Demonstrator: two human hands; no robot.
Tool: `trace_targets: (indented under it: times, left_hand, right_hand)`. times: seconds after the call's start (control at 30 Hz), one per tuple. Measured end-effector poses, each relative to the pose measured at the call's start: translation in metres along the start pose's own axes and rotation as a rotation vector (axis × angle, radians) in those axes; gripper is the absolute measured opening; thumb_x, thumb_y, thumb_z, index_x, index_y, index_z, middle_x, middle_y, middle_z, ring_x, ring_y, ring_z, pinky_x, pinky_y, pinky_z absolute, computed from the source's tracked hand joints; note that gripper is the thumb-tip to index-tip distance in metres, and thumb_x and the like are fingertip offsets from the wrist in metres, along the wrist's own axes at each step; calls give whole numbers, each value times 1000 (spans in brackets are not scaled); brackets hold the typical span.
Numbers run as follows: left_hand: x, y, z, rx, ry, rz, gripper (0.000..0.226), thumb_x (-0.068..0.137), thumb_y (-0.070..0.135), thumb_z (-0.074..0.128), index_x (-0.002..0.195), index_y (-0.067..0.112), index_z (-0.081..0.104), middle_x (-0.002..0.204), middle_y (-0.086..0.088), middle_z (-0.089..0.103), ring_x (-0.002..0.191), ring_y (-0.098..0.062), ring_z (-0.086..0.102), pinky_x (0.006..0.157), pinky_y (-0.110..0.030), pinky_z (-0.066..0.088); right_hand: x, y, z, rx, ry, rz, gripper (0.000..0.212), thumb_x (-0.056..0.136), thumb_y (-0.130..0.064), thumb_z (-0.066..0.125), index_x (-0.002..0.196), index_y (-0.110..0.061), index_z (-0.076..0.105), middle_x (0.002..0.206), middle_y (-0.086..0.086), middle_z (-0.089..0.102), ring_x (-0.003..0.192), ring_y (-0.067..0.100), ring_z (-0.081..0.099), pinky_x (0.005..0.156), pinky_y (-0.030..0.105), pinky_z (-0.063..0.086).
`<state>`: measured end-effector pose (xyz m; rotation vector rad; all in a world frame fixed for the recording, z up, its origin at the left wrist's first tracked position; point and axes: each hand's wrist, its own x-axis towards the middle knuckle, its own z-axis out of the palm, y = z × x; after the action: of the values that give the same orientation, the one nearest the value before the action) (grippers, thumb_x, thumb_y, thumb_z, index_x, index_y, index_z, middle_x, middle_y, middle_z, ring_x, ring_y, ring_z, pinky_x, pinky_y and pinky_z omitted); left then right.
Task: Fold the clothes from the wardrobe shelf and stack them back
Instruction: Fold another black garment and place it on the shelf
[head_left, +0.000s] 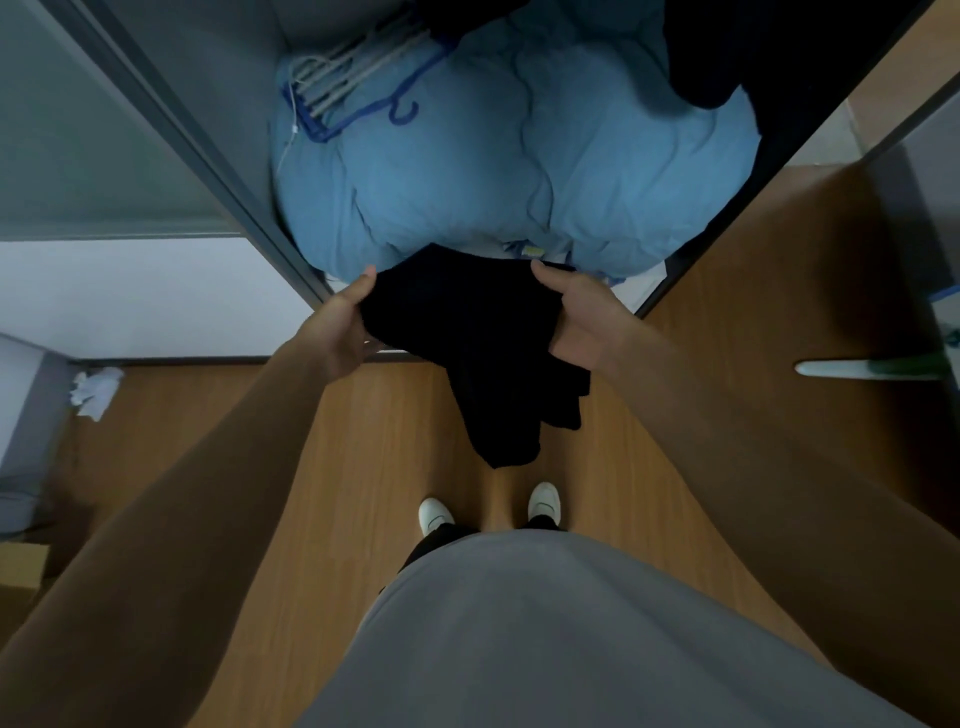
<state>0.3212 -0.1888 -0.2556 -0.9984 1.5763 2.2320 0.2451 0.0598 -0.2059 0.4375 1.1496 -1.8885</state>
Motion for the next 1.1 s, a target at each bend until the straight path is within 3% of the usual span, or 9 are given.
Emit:
trace_targets:
  times: [0.17, 0.33, 0.4, 0.57, 0.7, 0.83, 0.93, 1.03, 1.1]
  left_hand:
    - [0, 4, 4, -90, -61, -215, 68, 82, 65, 66, 125, 13, 66, 120, -9, 72, 110, -25, 69, 89, -39, 53]
    - [2, 4, 14, -79, 50, -140, 38, 87, 33, 72, 120, 16, 65, 106, -8, 76, 89, -24, 76, 65, -32, 60]
    - [5, 10, 17, -126, 49, -49, 40, 88, 32, 70, 124, 17, 64, 111, -5, 76, 97, -22, 74, 68, -30, 60]
    - [14, 24, 18, -148, 18, 157, 36, 96, 22, 62, 127, 6, 61, 122, -6, 71, 114, -20, 67, 95, -31, 53]
    - [13, 27, 15, -55, 22, 263, 23, 97, 21, 61, 116, 7, 65, 111, -3, 76, 109, -18, 70, 88, -27, 55]
    - [13, 34, 17, 238, 117, 340, 20, 100, 29, 58, 97, 16, 72, 99, 0, 78, 100, -16, 73, 88, -28, 55]
    - [13, 39, 17, 370, 209, 349, 19, 97, 33, 62, 88, 21, 73, 89, 6, 77, 89, -10, 74, 79, -21, 56]
    - [16, 38, 15, 332, 273, 318, 13, 94, 30, 66, 87, 20, 72, 84, 8, 77, 88, -12, 74, 72, -18, 56]
    - [18, 35, 16, 292, 326, 300, 13, 92, 27, 69, 97, 15, 72, 93, 2, 77, 92, -18, 74, 82, -25, 58]
  right_hand:
    - [1, 0, -10, -20, -25, 22, 33, 101, -27, 53, 122, -5, 67, 119, 11, 70, 106, 24, 69, 99, 36, 52]
    - [-2, -8, -14, -134, -21, -12, 36, 97, -19, 56, 129, -2, 63, 108, 10, 70, 92, 22, 68, 91, 34, 54]
    - [-1, -12, -17, -178, 18, -51, 33, 95, -16, 58, 124, -1, 65, 103, 10, 71, 87, 21, 70, 82, 33, 58]
    - [11, -20, -22, -279, 210, -119, 36, 87, -11, 60, 122, -2, 64, 96, 10, 68, 80, 22, 67, 71, 35, 57]
    - [18, -20, -22, -294, 273, -134, 45, 83, -9, 59, 127, -2, 61, 101, 11, 65, 84, 23, 64, 68, 34, 55]
    - [24, -16, -26, -371, 271, -185, 46, 83, -7, 62, 129, -4, 58, 113, 13, 69, 91, 20, 67, 69, 30, 55]
    - [27, -13, -29, -440, 264, -230, 39, 85, -6, 65, 124, -4, 61, 102, 5, 72, 81, 10, 71, 62, 22, 54]
    - [30, -14, -32, -567, 287, -257, 32, 87, -10, 68, 119, -7, 64, 106, 5, 73, 88, 9, 70, 70, 21, 56]
    - [29, -13, -32, -627, 298, -281, 27, 88, -10, 69, 115, -9, 66, 104, 2, 72, 87, 5, 68, 66, 14, 53]
